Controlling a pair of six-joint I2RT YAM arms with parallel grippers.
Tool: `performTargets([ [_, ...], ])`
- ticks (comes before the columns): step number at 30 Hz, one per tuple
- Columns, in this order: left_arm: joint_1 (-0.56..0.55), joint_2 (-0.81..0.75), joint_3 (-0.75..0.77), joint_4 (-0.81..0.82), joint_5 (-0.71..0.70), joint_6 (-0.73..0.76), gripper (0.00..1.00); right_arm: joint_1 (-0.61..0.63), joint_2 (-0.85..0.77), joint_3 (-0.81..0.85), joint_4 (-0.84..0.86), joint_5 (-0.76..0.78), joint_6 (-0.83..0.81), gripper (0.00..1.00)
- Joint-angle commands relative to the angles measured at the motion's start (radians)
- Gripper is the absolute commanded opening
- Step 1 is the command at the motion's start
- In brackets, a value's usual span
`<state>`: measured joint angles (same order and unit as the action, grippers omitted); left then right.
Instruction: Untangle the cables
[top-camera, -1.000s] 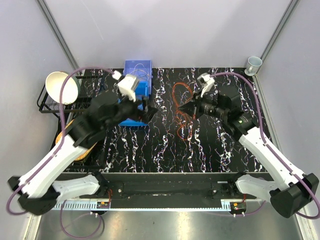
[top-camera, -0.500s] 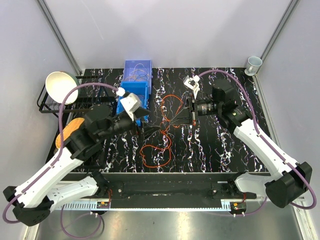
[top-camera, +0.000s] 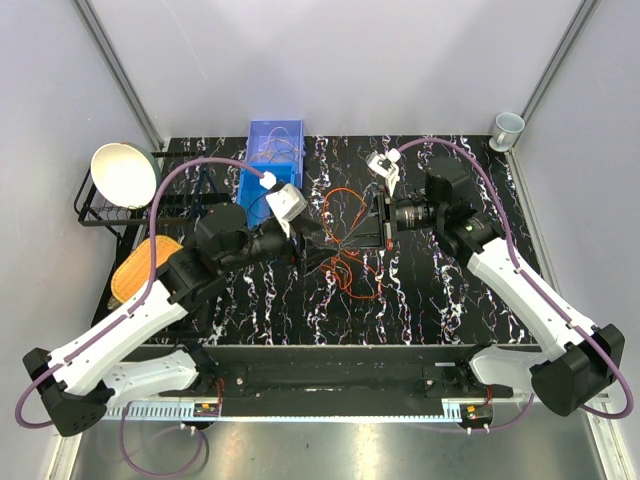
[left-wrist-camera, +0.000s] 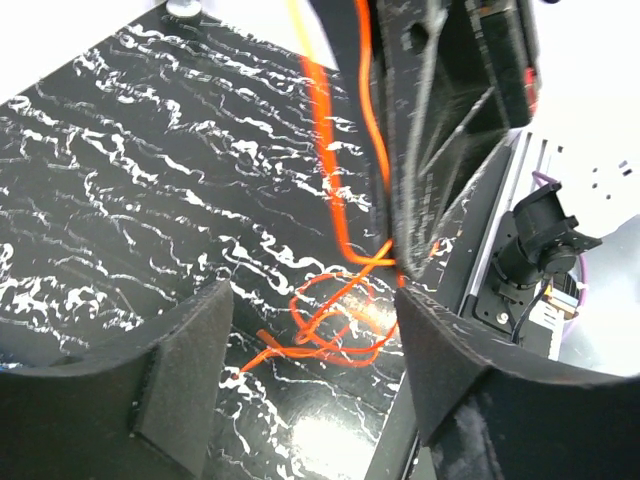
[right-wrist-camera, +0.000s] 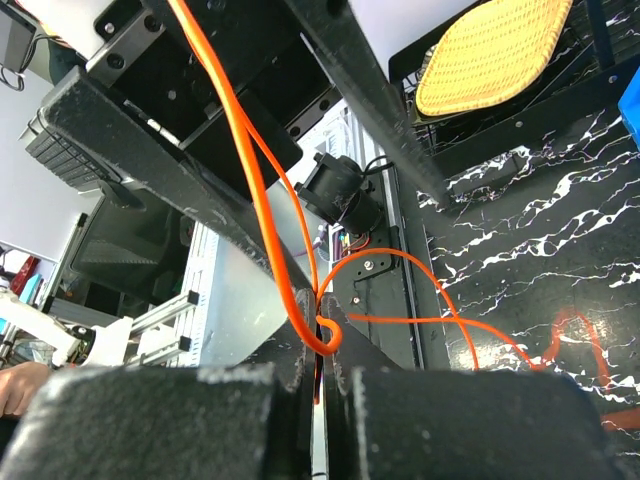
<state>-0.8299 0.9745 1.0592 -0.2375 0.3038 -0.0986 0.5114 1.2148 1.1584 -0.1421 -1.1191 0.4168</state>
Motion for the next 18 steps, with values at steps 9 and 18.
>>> performTargets([
  [9, -0.035, -0.048, -0.034, 0.086, 0.047, 0.016, 0.61, 0.003, -0.004, 0.049, 0.052, 0.024, 0.016, 0.00],
  [18, -0.061, -0.025, -0.028, 0.079, 0.014, 0.022, 0.52, 0.004, -0.004, 0.043, 0.079, 0.035, 0.042, 0.00],
])
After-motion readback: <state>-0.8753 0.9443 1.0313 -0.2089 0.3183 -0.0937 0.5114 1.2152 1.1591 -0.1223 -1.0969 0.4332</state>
